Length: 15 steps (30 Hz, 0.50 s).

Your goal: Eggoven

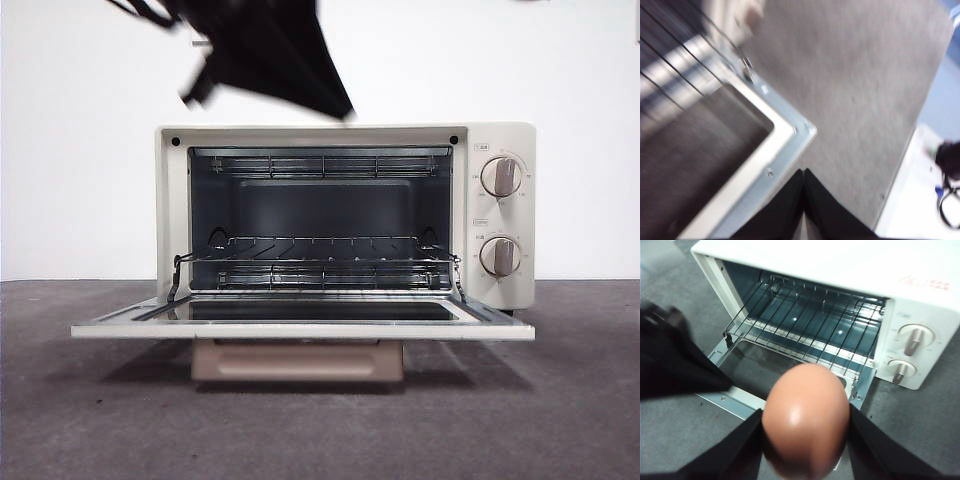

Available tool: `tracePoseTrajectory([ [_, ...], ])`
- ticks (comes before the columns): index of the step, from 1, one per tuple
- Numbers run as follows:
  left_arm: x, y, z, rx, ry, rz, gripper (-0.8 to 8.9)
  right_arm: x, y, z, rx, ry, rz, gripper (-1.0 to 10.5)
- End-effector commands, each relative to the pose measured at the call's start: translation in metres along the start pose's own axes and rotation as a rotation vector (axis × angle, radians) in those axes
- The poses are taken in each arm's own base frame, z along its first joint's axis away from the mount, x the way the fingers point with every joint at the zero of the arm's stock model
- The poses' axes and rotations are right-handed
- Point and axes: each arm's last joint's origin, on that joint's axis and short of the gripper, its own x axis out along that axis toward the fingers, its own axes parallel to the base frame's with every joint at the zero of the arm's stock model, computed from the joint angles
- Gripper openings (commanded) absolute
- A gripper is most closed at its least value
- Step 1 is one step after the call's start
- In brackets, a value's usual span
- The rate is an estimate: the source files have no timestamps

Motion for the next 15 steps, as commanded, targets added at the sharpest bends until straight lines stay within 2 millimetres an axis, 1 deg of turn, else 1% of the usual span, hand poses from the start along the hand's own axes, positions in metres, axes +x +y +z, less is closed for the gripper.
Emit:
tracePoseTrajectory([
  [1, -0.024, 0.002, 0.007, -0.016, -0.078, 0.025, 0.06, 0.014, 0.000, 0.007, 0.010, 0.019, 0.019, 0.0],
  [4, -0.052, 0.011, 0.007, -0.044, -0.132, 0.074, 0.06, 0.034, -0.004, 0.011, 0.036, 0.050, 0.054, 0.0],
  [6, -0.070, 0.018, 0.002, -0.070, -0.149, 0.112, 0.06, 0.049, -0.007, 0.014, 0.051, 0.070, 0.077, 0.0],
  [8, -0.082, 0.024, -0.004, -0.091, -0.164, 0.133, 0.06, 0.063, -0.008, 0.016, 0.060, 0.081, 0.094, 0.0],
  [11, -0.098, 0.036, -0.022, -0.134, -0.195, 0.137, 0.06, 0.087, -0.011, 0.018, 0.074, 0.102, 0.117, 0.0],
  [12, -0.103, 0.041, -0.030, -0.157, -0.202, 0.151, 0.06, 0.096, -0.012, 0.018, 0.078, 0.108, 0.121, 0.0],
  [15, -0.111, 0.052, -0.052, -0.214, -0.212, 0.169, 0.06, 0.121, -0.014, 0.018, 0.076, 0.104, 0.119, 0.0],
])
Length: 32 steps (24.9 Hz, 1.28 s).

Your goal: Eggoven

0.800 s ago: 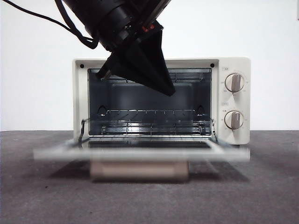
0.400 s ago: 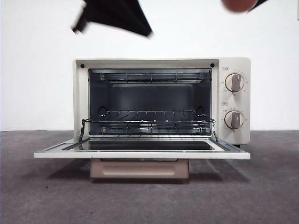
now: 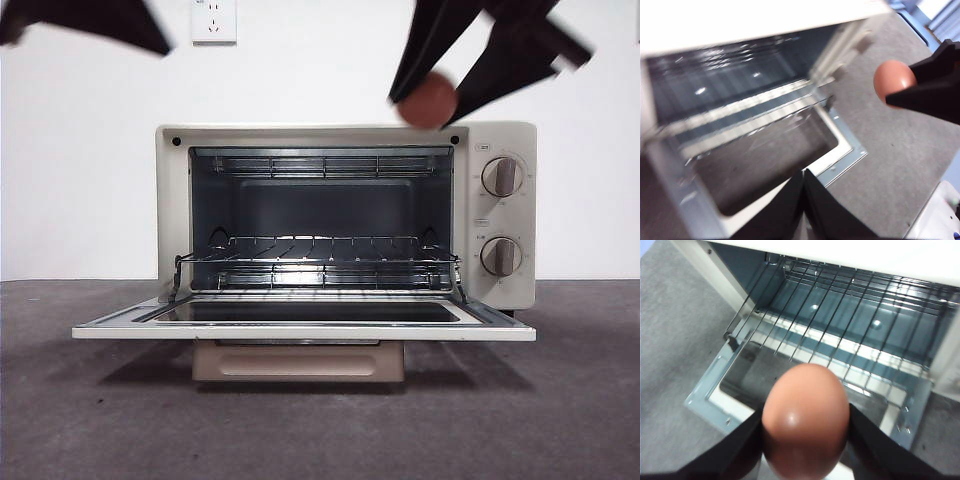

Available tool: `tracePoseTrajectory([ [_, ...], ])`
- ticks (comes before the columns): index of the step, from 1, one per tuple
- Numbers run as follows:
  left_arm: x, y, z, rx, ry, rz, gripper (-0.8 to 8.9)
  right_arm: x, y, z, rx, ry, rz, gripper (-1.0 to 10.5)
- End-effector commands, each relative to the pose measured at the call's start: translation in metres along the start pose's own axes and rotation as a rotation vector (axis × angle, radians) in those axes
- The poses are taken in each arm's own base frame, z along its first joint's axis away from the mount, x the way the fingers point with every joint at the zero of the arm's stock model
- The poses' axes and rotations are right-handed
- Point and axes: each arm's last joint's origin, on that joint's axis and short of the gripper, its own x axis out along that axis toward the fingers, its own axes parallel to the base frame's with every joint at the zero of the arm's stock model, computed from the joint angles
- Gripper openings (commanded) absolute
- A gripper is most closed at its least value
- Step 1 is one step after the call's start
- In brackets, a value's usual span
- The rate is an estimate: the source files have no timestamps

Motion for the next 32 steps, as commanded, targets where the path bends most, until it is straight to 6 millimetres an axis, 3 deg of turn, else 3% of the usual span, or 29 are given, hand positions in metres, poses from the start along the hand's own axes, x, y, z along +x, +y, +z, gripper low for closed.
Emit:
tracePoseTrajectory([
  [1, -0.005, 0.013, -0.013, -0.039, -0.001, 0.004, 0.06, 0.020, -0.001, 0.006, -0.013, -0.018, 0.008, 0.0],
  [9, -0.015, 0.037, -0.050, -0.141, -0.002, 0.034, 0.06, 0.075, -0.016, 0.006, 0.006, -0.020, 0.009, 0.0],
  [16, -0.015, 0.037, -0.051, -0.135, 0.006, 0.029, 0.06, 0.111, -0.030, 0.004, 0.023, -0.055, -0.012, 0.0],
  [26, -0.014, 0.037, -0.050, -0.126, -0.004, 0.029, 0.06, 0.129, -0.038, -0.005, 0.042, -0.017, -0.038, 0.0],
  [30, -0.014, 0.037, -0.049, -0.119, -0.015, 0.028, 0.06, 0.129, -0.038, -0.006, 0.044, -0.010, -0.040, 2.2],
  [32, -0.014, 0.037, -0.049, -0.118, -0.016, 0.028, 0.06, 0.129, -0.038, -0.005, 0.047, -0.011, -0.040, 2.5],
])
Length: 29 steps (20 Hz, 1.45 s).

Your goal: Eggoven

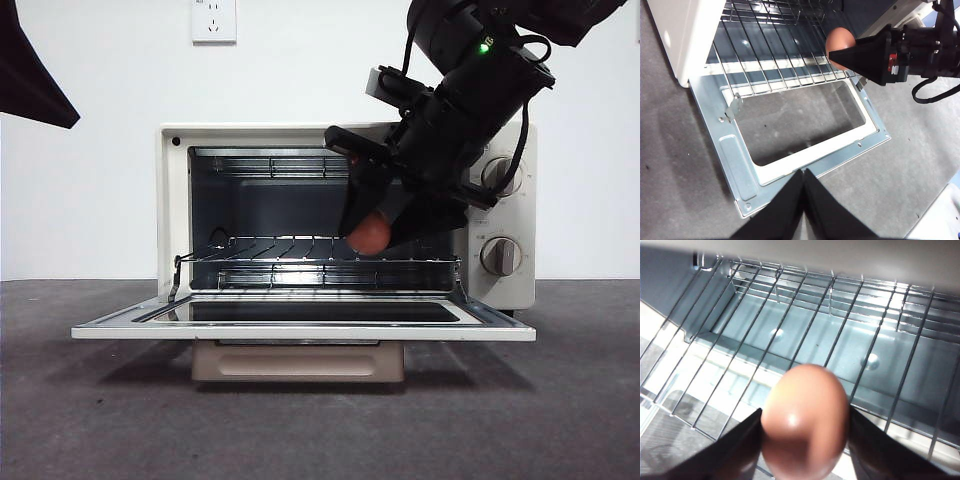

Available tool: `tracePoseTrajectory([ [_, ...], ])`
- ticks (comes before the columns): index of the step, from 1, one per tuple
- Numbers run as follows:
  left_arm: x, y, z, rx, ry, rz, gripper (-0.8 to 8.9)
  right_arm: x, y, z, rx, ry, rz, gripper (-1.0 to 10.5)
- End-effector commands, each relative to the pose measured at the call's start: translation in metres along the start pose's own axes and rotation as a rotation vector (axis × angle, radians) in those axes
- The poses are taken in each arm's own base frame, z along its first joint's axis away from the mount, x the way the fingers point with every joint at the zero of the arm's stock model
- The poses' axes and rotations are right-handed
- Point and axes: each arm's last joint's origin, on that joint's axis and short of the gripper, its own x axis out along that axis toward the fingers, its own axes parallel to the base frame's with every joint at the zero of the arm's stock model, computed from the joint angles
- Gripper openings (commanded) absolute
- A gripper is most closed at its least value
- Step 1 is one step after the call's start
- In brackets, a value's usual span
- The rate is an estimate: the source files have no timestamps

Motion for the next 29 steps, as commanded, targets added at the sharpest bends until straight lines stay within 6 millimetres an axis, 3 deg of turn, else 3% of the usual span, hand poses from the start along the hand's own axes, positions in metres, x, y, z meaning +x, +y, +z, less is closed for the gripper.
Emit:
tracePoseTrajectory([
  [1, 0.000, -0.001, 0.003, 0.021, -0.009, -0.006, 0.06, 0.007, 0.001, -0.003, 0.015, 0.021, -0.001, 2.5],
  [11, 0.000, -0.001, 0.003, 0.018, -0.010, -0.006, 0.06, -0.002, 0.004, 0.004, 0.034, -0.010, 0.009, 3.0],
  [20, 0.001, 0.000, 0.003, 0.018, -0.009, -0.005, 0.06, -0.028, 0.011, 0.012, 0.037, -0.028, 0.010, 3.0],
  [25, 0.005, 0.006, 0.005, 0.017, -0.021, 0.077, 0.06, -0.068, 0.027, 0.020, 0.012, -0.077, 0.030, 3.0],
  [29, 0.032, 0.027, 0.003, -0.041, 0.038, 0.084, 0.06, -0.120, 0.046, 0.019, -0.043, -0.110, 0.081, 3.0],
])
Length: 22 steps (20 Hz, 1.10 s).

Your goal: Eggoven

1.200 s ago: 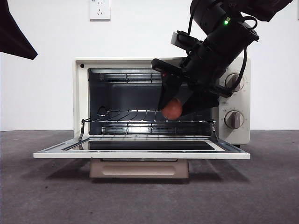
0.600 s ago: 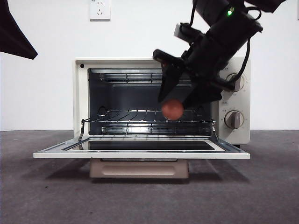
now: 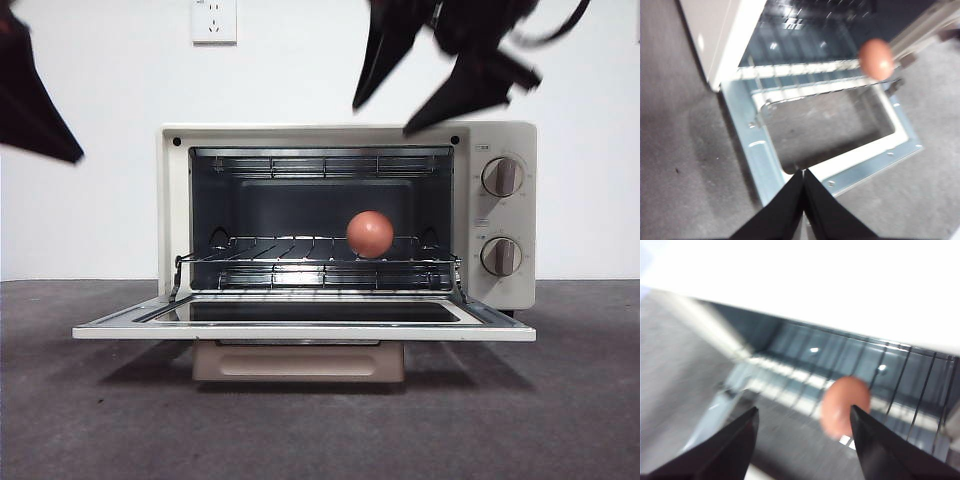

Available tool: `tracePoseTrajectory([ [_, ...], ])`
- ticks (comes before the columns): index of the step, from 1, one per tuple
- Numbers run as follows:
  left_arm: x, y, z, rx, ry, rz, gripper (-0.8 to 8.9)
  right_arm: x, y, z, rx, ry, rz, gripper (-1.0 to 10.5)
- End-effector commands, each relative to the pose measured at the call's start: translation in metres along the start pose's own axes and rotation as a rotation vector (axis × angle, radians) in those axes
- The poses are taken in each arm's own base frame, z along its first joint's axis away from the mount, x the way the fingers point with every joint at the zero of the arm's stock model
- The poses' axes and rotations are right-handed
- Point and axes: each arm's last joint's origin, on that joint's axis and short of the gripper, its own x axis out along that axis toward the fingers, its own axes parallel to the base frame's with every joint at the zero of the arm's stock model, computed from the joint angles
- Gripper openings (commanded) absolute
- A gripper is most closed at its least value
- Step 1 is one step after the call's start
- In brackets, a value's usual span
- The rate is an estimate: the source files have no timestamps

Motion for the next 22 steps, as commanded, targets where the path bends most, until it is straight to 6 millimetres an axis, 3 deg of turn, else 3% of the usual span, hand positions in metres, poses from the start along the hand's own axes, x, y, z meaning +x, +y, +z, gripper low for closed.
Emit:
tracePoseTrajectory([
  [1, 0.022, 0.015, -0.002, -0.039, 0.029, 0.004, 0.06, -0.029, 0.013, 0.004, -0.051, -0.030, 0.036, 3.0],
  [6, 0.066, 0.047, -0.008, -0.093, 0.099, 0.024, 0.06, -0.099, 0.021, 0.000, -0.095, -0.100, 0.067, 3.0],
  [11, 0.098, 0.070, -0.020, -0.129, 0.157, 0.070, 0.06, -0.142, 0.020, -0.004, -0.117, -0.200, 0.048, 3.0],
  [15, 0.116, 0.074, -0.029, -0.148, 0.204, 0.047, 0.06, -0.155, 0.020, -0.006, -0.119, -0.233, 0.054, 3.0],
  [22, 0.133, 0.065, -0.038, -0.133, 0.263, -0.030, 0.06, -0.156, 0.019, -0.007, -0.120, -0.235, 0.030, 3.0],
])
